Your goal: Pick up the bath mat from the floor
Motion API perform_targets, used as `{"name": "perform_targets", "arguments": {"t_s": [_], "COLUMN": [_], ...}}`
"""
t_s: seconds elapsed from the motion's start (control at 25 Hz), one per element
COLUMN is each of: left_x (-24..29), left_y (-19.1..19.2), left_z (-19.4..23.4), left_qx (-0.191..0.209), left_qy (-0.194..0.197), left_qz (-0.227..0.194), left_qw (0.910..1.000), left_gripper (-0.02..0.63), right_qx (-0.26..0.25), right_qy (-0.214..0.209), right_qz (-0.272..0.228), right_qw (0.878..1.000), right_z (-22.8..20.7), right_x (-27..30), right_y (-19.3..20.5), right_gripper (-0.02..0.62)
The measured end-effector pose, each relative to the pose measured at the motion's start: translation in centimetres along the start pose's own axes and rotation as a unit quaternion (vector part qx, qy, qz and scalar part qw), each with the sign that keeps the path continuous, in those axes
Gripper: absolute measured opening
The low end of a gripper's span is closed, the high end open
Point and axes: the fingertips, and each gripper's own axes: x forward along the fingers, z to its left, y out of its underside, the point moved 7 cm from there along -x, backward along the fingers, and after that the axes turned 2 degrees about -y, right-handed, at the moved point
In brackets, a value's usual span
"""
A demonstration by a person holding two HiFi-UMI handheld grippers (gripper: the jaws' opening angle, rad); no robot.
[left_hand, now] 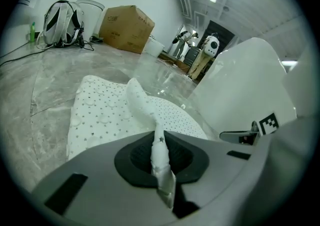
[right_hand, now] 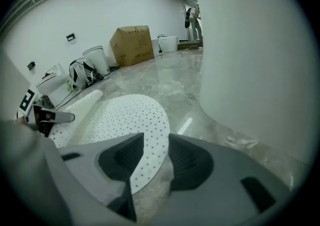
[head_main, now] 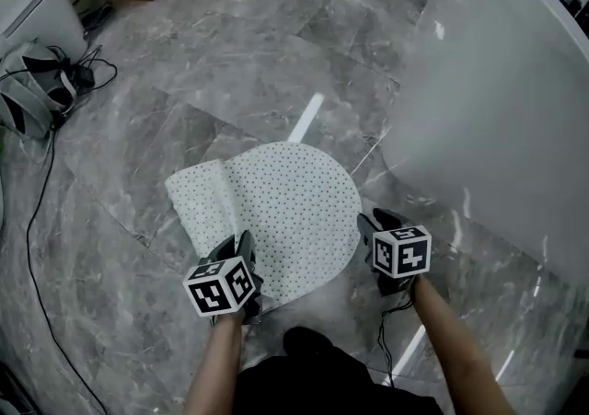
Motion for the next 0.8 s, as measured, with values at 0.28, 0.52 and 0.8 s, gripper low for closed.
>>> {"name": "perform_targets", "arguments": {"t_s": [0.28,0.52,0.8], "left_x": [0.7,0.6,-0.7], "left_y": [-0.6,-0.8,-0.1], "left_z": [-0.9,-0.5,0.8], "left_qx": [0.005,0.000,0.001], "left_qy": [0.013,0.018,0.021], "left_qz": [0.000,-0.001,0.007], "left_qw": [0.9999,0.9998,0.9998], "left_gripper": [0.025,0.025,0.025], "right_qx": [-0.025,-0.021,0.011], "right_qy": [0.003,0.011,-0.005], "right_qz": [0.021,0.064,0.092], "right_qw": [0.999,0.998,0.996], "right_z": [-1.1,-1.7,-1.6], "right_x": [3.1,5.8,6.7], "right_y": [-0.8,-0.8,-0.5], "right_gripper": [0.161,0.199,0.215]}}
